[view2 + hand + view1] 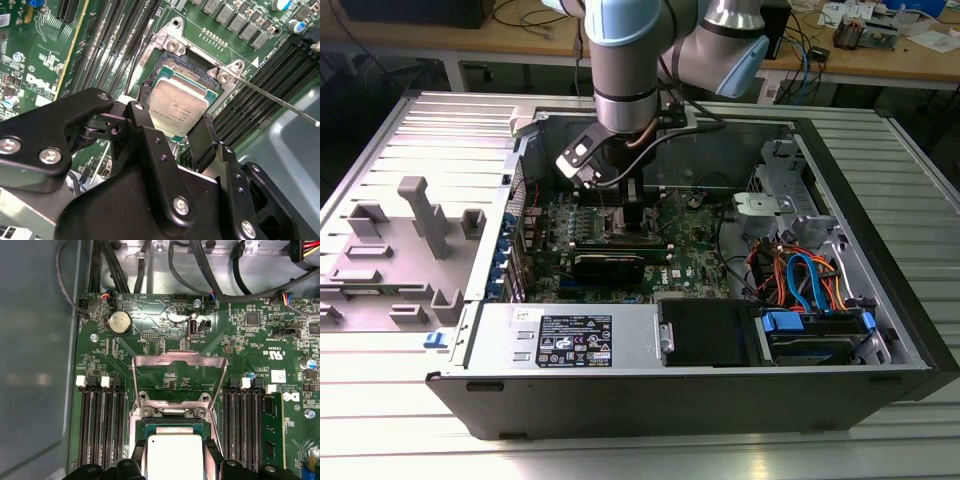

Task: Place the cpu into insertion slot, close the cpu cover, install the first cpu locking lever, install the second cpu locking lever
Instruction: 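Place the cpu into insertion slot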

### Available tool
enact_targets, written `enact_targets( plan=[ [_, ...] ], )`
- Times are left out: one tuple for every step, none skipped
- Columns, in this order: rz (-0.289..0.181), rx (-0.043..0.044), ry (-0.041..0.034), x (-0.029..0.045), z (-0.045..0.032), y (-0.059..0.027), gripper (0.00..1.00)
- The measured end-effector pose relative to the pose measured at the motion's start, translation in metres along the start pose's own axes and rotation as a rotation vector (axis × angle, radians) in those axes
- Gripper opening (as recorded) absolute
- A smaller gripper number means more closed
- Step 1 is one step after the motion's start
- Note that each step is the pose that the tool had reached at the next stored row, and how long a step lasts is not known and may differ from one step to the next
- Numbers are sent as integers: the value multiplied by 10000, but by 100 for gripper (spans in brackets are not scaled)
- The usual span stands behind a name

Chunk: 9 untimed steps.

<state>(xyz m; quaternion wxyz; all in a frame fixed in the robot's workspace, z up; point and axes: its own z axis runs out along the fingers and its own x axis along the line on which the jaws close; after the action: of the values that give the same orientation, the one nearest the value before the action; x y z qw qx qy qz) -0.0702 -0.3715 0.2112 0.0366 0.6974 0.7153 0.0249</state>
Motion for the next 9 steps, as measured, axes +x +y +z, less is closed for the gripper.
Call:
enact_targets(
  plan=[
    [5, 1, -1, -4, 12, -2, 54],
    [11, 1, -2, -11, 22, -3, 54],
    [16, 1, -2, -16, 33, -4, 54],
    [21, 1, -2, -22, 45, -5, 54],
    [27, 0, -1, -24, 56, -6, 54],
    [33, 1, -3, -32, 76, -8, 54],
    [39, 2, -4, -38, 88, -10, 54],
    [42, 1, -3, -39, 93, -11, 54],
    [42, 2, -3, -39, 93, -11, 54]
  ],
)
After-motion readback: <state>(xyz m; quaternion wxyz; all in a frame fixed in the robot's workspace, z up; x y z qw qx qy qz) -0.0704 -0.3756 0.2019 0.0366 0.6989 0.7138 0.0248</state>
